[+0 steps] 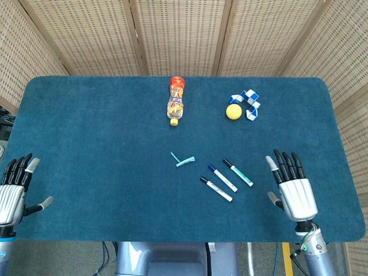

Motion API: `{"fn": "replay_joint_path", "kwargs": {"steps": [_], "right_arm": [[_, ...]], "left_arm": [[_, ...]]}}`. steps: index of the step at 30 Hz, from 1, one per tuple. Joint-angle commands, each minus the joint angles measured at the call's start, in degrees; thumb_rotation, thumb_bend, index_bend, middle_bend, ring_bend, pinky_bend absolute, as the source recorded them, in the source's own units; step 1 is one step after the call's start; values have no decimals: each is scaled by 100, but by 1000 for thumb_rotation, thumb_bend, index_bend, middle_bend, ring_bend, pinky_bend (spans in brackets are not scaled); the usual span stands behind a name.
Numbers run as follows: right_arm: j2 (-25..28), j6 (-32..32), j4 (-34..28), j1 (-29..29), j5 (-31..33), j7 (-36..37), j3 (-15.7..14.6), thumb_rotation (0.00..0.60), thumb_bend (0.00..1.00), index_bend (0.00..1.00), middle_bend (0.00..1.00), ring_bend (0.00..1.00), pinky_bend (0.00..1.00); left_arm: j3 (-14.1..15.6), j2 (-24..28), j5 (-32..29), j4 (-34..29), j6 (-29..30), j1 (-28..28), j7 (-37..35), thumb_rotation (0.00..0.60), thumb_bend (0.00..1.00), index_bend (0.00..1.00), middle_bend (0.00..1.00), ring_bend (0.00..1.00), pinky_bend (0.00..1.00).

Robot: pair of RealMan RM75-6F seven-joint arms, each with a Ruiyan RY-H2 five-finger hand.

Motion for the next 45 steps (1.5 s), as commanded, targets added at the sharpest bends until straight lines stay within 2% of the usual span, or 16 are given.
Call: {"fn": "replay_joint_path", "kwargs": {"steps": [1,4,8,10,12,16,21,28,32,36,45], "right_arm": [[314,-1159,-1042,718,360,-585,432,600,0,19,0,0,0],[256,-1846,-1337,1178,977,-931,804,600,0,74,0,0,0],[-6,-2487,-1372,1670,1839,-1222,1181,600,0,141,0,0,0],[-322,-2817,-1170,2076,2582,-1466,1495,600,0,178,0,0,0],[-660,-2938,-865,2435,3107,-1756,1685,600,0,213,0,0,0],[-1392,-2989,69,3053,3648,-2190,1877,600,0,299,0,0,0],[-2025,-3029,936,3551,4235,-2555,1878,600,28,328,0,0,0],[-2620,-3194,1760,3953,4451,-2610,1699,600,131,381,0,0,0],[-2808,-3286,2084,4071,4343,-2490,1591,600,155,398,0,0,0],[-2924,-3328,2318,4155,4257,-2449,1518,600,254,399,0,0,0],[-3217,-3461,2938,4262,4307,-2348,1403,600,311,407,0,0,0]], "left_arm": [[-27,-2,-7,3,-8,-1,-2,600,0,0,0,0,0],[-53,1,2,6,6,7,-25,600,0,0,0,0,0],[-69,-2,22,21,17,14,-35,600,0,0,0,0,0],[-79,-16,31,37,18,18,-16,600,0,0,0,0,0],[-92,-26,31,48,4,19,-2,600,0,0,0,0,0],[-116,-53,-1,70,-81,-2,43,600,0,0,0,0,0],[-145,-89,-48,112,-167,-15,77,600,0,0,0,0,0],[-195,-117,-145,138,-302,-41,131,600,0,0,0,0,0],[-223,-134,-199,166,-354,-47,124,600,0,0,0,0,0],[-238,-145,-217,176,-389,-57,128,600,0,0,0,0,0],[-230,-163,-194,194,-427,-60,152,600,0,0,0,0,0]]}}
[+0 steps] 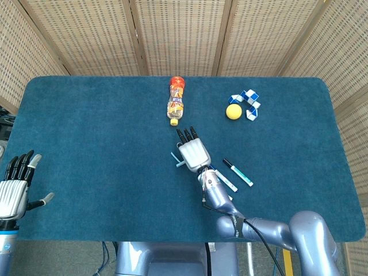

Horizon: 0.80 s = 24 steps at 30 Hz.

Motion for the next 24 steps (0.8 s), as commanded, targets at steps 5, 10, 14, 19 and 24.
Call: {"fn": "replay_joint_path", "kwargs": {"steps": [5,10,14,19,24], "right_arm": [[-122,-44,192,28,-77,93,-111,600,324,414,0,0,0],[-230,-87,351,28,-121,173,-168,600,337,423,0,0,0],[-317,-154,452,29,-141,254,-191,600,337,423,0,0,0],[-423,-195,671,52,-168,248,-219,600,337,428,0,0,0],[-515,-226,892,69,-204,238,-232,600,348,434,0,0,0]], "left_arm": [[4,6,18,-21,-5,3,15,600,0,0,0,0,0],[6,7,41,-23,7,11,1,600,0,0,0,0,0],[-1,18,39,-34,0,11,-12,600,0,0,0,0,0],[3,23,44,-24,-16,12,-37,600,0,0,0,0,0],[-8,33,37,-19,-17,16,-73,600,0,0,0,0,0]]}}
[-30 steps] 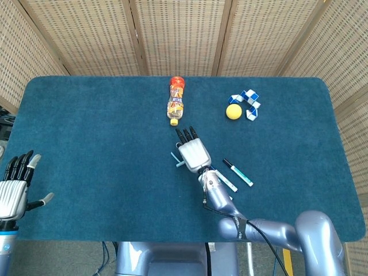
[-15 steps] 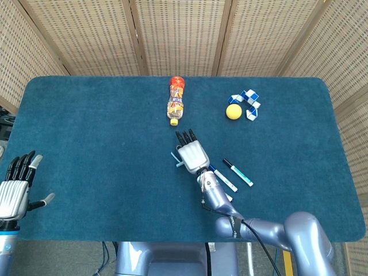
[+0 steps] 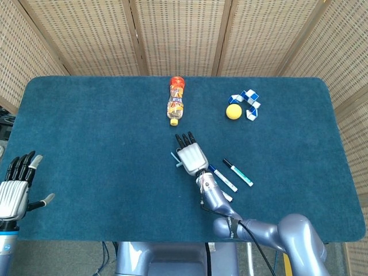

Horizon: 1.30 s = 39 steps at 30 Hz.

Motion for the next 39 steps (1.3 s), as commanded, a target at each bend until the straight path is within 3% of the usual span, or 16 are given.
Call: {"fn": "replay_joint_path", "kwargs": {"steps": [1,28,35,39], "right_arm": [[-56,-28,101,8,-20,0,-7,600,356,438,0,0,0],[-212,-173,619,-65,-262,339,79,600,466,577,32,0,0],[-31,-45,348,-144,-575,632,69,600,466,585,47,0,0],[260,196,-123,-224,-889,772,46,600,467,586,51,0,0]], "left_arm": [[-7,7,-10,0,-9,-1,-13,600,0,0,0,0,0],[-10,2,-32,22,-106,-23,-19,600,0,0,0,0,0],[-16,27,27,-5,-128,-72,79,600,0,0,0,0,0],[-112,93,252,-39,-135,-283,387,600,0,0,34,27,8]]}}
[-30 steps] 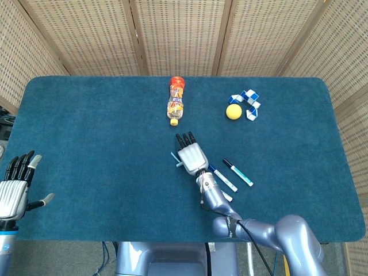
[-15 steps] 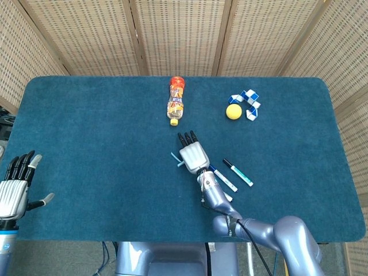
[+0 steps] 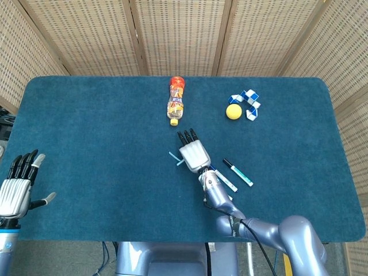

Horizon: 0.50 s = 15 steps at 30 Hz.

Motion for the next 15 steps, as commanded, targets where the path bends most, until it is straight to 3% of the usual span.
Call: {"fn": "replay_joint_path", "kwargs": {"steps": [1,2,5,8,11,15], "right_arm": [[305,231,-461,-90,-282,114,-22,600,471,587,51,0,0],[378,274,-579,-107,-320,104,-20,600,475,587,51,0,0],[560,398,-915,-139,-379,10,10,600,486,587,52,0,0],[736,508,-1290,-171,-358,-182,39,600,491,587,52,0,0],[860,621,-1627,-188,-296,-419,66,600,505,587,52,0,0],[943,746,-1917,-187,-197,-675,114,600,506,587,52,0,0]], "left_arm": [[-106,53,223,-12,-34,-233,273,600,0,0,115,111,52],[-162,56,295,3,-52,-332,340,600,0,0,194,193,104],[-326,19,461,109,-160,-643,405,600,0,82,569,579,441],[-511,-123,699,412,-348,-1108,246,600,0,199,824,814,716],[-667,-470,1039,1037,-331,-1606,-172,600,0,274,968,953,890],[-746,-782,1058,1391,-750,-2085,-250,600,0,315,1000,1000,968]]}}
